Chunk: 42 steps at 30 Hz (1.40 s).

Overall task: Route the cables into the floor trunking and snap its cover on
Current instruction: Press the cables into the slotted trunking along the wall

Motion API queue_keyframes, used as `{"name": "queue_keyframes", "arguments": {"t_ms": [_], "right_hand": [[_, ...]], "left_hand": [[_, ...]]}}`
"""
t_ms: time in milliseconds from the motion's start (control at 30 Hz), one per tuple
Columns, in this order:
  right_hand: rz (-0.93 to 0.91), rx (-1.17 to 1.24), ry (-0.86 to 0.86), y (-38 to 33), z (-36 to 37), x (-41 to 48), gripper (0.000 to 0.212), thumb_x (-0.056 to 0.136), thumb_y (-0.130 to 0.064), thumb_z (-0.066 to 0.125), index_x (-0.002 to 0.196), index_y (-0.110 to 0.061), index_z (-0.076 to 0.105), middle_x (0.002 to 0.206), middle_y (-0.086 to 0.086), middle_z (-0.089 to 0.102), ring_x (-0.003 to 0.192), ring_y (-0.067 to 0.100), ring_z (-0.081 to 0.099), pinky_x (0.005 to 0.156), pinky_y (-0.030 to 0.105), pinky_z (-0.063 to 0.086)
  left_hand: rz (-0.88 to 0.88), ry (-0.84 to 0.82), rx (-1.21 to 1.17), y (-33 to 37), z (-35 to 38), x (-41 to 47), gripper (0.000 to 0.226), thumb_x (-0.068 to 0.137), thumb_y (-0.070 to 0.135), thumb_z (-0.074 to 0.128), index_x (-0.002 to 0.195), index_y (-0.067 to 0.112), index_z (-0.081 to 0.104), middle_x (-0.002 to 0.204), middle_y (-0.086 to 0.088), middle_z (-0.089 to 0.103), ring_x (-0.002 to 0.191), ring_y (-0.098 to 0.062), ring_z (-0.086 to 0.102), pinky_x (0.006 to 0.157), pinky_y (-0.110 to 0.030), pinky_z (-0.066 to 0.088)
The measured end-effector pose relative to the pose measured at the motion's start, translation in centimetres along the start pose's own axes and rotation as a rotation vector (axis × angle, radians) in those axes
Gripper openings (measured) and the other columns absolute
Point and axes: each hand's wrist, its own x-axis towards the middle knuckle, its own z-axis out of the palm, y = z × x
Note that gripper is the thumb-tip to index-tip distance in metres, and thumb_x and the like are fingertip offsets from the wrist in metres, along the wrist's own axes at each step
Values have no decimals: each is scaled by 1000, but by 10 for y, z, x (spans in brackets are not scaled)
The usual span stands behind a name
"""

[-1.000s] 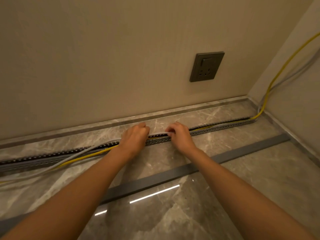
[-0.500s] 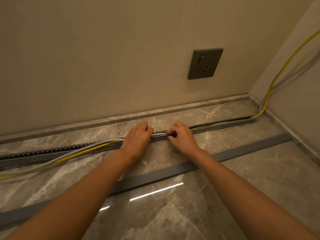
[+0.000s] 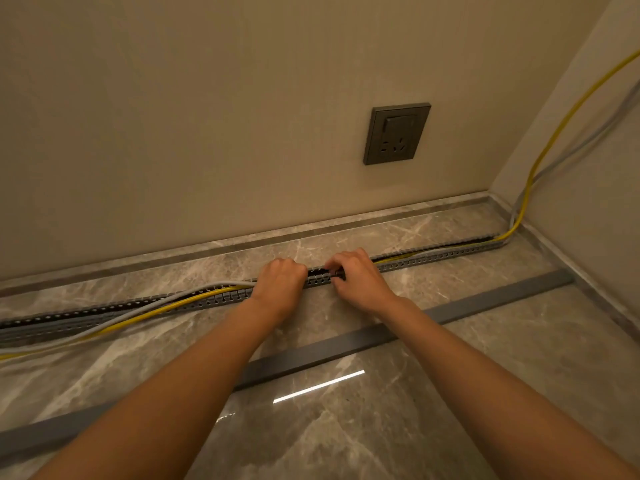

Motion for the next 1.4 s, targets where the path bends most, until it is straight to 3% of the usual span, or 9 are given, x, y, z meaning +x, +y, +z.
{"name": "queue_keyframes", "arguments": {"t_ms": [233,500,833,1033,1233,1400], "right_hand": [[61,-170,77,32,-16,-7,21,88,-5,54,106,-5,65,112,13,62,104,29,54,93,36,41],[137,-160,138,30,-11,-1,22,87,3,51,99,-3,68,106,15,65,99,30,57,86,38,45],[99,-13,64,51,-28,-13,20,86,1,52,101,-3,64,108,16,64,103,30,58,89,37,45],[96,-56,58,101,-53,-17,27,85,1,50,108,-3,64,114,15,64,108,30,57,95,38,45],[-54,-83,32,146,-72,-18,27,84,-1,50,107,-4,64,109,16,65,104,30,58,94,38,45],[-26,-74,55,192,-92,-16,25,84,-1,52,105,-2,66,106,16,67,102,31,59,92,35,44]], "left_hand": [[43,-19,-12,3,-8,6,23,96,3,42,114,3,56,116,-18,62,106,-32,58,86,-38,47],[29,0,-132,19,-2,13,23,95,7,46,113,6,60,115,-15,62,104,-29,58,86,-36,48],[74,-56,-38,38,-22,29,26,95,8,46,118,3,54,122,-18,57,112,-32,56,91,-38,47],[112,-17,5,85,-36,44,27,97,8,42,121,5,53,124,-17,57,114,-33,57,92,-39,47],[104,-19,-137,153,-40,76,28,97,9,43,123,5,51,129,-16,54,118,-32,53,97,-38,44],[74,10,-179,181,-36,93,25,95,13,46,119,7,51,126,-14,52,115,-29,52,96,-37,43]]}}
